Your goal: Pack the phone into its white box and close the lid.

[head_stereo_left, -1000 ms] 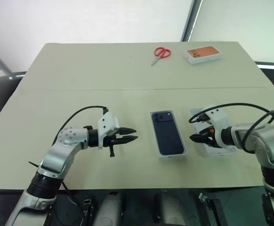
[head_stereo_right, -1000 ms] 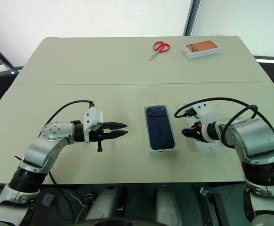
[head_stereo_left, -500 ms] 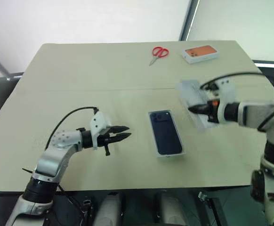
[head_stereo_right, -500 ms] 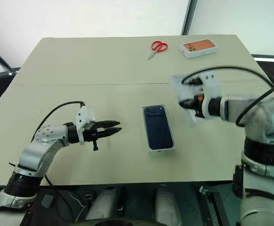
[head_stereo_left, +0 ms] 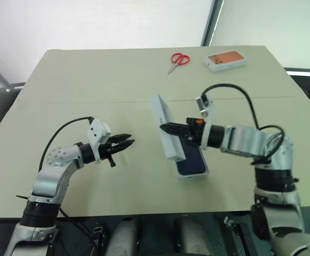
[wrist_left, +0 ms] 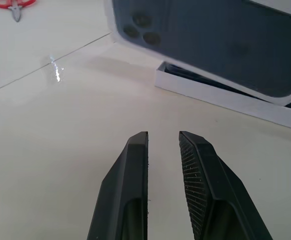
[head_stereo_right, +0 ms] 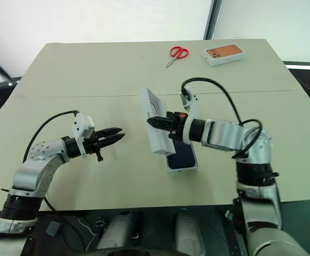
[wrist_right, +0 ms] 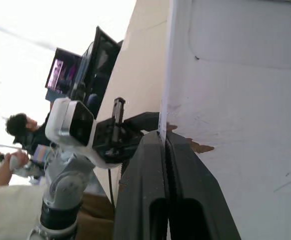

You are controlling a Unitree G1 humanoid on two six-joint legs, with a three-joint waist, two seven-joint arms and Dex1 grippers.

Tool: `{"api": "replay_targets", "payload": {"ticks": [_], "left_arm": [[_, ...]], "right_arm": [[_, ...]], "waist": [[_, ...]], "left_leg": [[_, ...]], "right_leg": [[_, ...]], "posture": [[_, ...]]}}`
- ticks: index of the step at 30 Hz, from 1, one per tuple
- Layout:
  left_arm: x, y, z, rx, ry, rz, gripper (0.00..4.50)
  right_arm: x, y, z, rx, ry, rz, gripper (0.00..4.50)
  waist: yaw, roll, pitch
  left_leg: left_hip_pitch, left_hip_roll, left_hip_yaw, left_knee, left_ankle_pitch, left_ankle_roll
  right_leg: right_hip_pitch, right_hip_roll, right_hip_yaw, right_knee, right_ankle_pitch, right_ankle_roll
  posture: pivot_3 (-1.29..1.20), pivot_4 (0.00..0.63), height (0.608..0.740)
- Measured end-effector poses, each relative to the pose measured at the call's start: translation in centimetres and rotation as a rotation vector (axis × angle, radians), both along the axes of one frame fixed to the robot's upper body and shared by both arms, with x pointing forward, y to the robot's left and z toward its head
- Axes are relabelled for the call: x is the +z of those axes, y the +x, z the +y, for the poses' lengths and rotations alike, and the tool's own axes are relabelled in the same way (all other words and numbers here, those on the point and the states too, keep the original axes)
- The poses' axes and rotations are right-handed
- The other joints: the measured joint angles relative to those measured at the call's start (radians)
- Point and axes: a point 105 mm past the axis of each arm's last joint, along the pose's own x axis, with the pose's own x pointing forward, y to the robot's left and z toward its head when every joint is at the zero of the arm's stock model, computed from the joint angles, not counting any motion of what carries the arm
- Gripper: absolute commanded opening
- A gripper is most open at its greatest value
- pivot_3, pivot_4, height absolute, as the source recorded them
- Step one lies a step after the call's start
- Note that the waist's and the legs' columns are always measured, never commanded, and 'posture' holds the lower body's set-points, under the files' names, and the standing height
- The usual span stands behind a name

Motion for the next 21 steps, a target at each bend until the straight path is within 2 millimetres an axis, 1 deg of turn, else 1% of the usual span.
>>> {"api": "replay_targets", "payload": {"ticks": [5,8,10,12,14,17,19,21], "left_arm": [[-0.1,-0.1,-0.2,0.0,-0.003,0.0,1.02],[-0.5,-0.3,-1.2,-0.028,-0.006,0.013,1.02],[-0.6,-0.3,-1.4,-0.036,-0.007,0.017,1.02],[-0.5,-0.3,-1.4,-0.036,-0.004,0.014,1.02],[-0.3,-0.2,-1.5,-0.04,-0.003,0.008,1.02],[-0.2,-0.2,-2.3,-0.069,0.006,0.002,1.02],[-0.2,-0.2,-2.9,-0.085,0.003,0.0,1.02],[-0.3,-0.2,-3.4,-0.095,0.001,0.0,1.02]], "right_arm": [[0.6,-1.1,2.4,-0.078,0.086,0.033,0.03],[0.1,-2.5,4.3,-0.119,0.154,0.131,0.03],[-0.1,-3.0,4.7,-0.133,0.145,0.155,0.03],[-0.4,-3.0,4.2,-0.16,0.13,0.163,0.03],[-1.6,-3.0,3.4,-0.188,0.097,0.192,0.03],[-3.3,-3.0,1.5,-0.186,0.014,0.177,0.03],[-3.2,-3.0,0.0,-0.148,-0.011,0.123,0.03],[-3.3,-2.8,-1.0,-0.128,-0.029,0.098,0.59]], "waist": [[0.0,0.0,0.0],[0.001,0.001,0.0],[0.002,0.001,0.0],[0.004,0.001,0.0],[0.004,0.001,0.0],[0.005,0.001,0.0],[0.005,0.001,-0.001],[0.005,0.001,-0.001]], "left_leg": [[0.0,0.0,0.0,0.0,0.0,0.0],[0.0,0.0,0.0,0.0,0.0,0.0],[0.0,0.0,0.0,0.0,0.0,0.0],[0.0,0.0,0.0,0.0,0.0,0.0],[0.0,0.0,0.0,0.0,0.0,0.0],[0.001,0.0,0.0,0.0,0.0,0.0],[0.002,0.0,0.0,0.0,-0.001,0.001],[0.004,0.0,0.0,0.0,-0.001,0.002]], "right_leg": [[0.0,0.0,0.0,0.0,0.0,0.0],[-0.001,0.001,0.0,0.0,0.0,0.0],[-0.001,0.0,0.0,0.0,0.0,0.0],[0.0,0.001,0.0,0.0,0.0,0.0],[0.0,0.001,0.0,0.0,0.0,0.0],[0.001,0.001,0.0,0.0,0.0,0.0],[0.003,0.001,0.0,-0.001,0.0,0.0],[0.004,0.002,0.0,-0.001,0.0,0.0]], "posture": [[0.0,0.15,0.697],[0.0,0.15,0.697],[0.0,0.15,0.697],[0.0,0.15,0.697],[0.0,0.15,0.697],[0.0,0.15,0.697],[0.0,0.15,0.697],[0.0,0.15,0.697]]}}
